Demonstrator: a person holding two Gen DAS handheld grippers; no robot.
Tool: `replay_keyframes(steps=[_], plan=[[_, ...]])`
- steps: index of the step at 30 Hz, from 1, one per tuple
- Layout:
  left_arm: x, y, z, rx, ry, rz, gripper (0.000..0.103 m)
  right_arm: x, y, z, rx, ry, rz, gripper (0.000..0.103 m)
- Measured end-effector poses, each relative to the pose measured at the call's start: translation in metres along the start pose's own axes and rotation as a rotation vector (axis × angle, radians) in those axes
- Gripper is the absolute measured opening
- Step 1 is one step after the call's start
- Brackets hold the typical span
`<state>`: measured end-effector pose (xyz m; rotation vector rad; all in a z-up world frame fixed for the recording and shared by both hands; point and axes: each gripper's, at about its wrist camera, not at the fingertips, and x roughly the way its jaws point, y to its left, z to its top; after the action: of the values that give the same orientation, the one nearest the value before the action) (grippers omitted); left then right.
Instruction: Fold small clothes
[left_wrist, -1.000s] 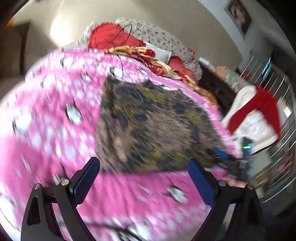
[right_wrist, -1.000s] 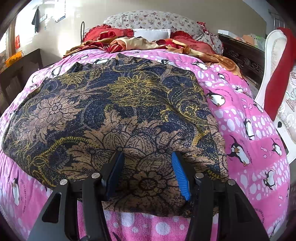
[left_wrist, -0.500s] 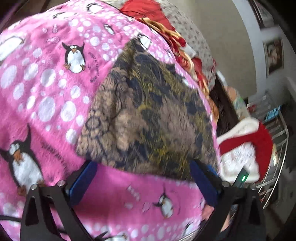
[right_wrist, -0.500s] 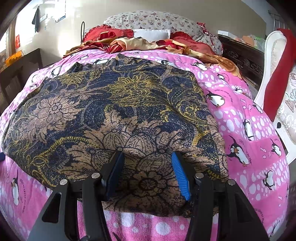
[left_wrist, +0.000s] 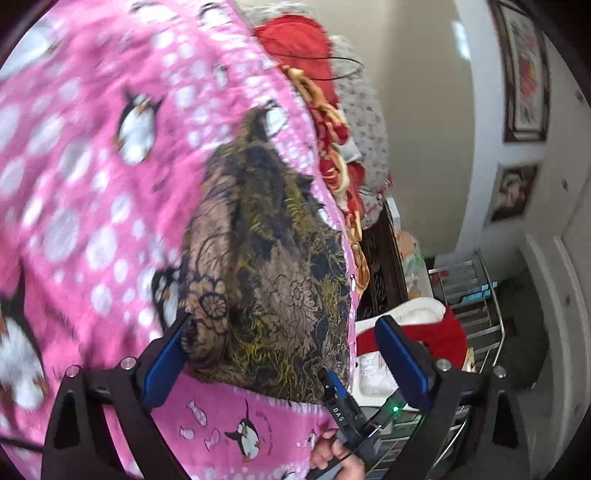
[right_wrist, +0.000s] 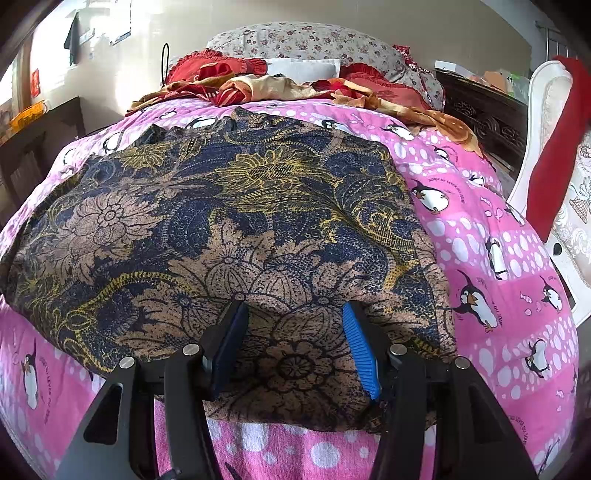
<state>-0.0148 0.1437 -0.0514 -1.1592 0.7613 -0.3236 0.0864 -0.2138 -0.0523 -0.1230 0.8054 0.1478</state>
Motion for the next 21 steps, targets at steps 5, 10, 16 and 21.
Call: replay_keyframes(steps=[5, 10, 16, 21], plan=[[0.007, 0.014, 0.014, -0.039, -0.008, 0.161, 0.094, 0.0, 0.002, -0.001, -0.004, -0.001, -0.009, 0.062], [0.037, -0.009, -0.007, 0.128, 0.179, 0.218, 0.093, 0.0, 0.002, -0.001, -0.004, -0.002, -0.008, 0.062], [0.028, 0.01, 0.009, 0.017, 0.099, 0.202, 0.07, 0.0, 0.001, -0.001, -0.002, -0.002, -0.006, 0.062], [0.021, 0.026, 0.006, -0.012, 0.062, 0.266, 0.033, 0.0, 0.001, -0.001, 0.001, -0.002, -0.003, 0.062]])
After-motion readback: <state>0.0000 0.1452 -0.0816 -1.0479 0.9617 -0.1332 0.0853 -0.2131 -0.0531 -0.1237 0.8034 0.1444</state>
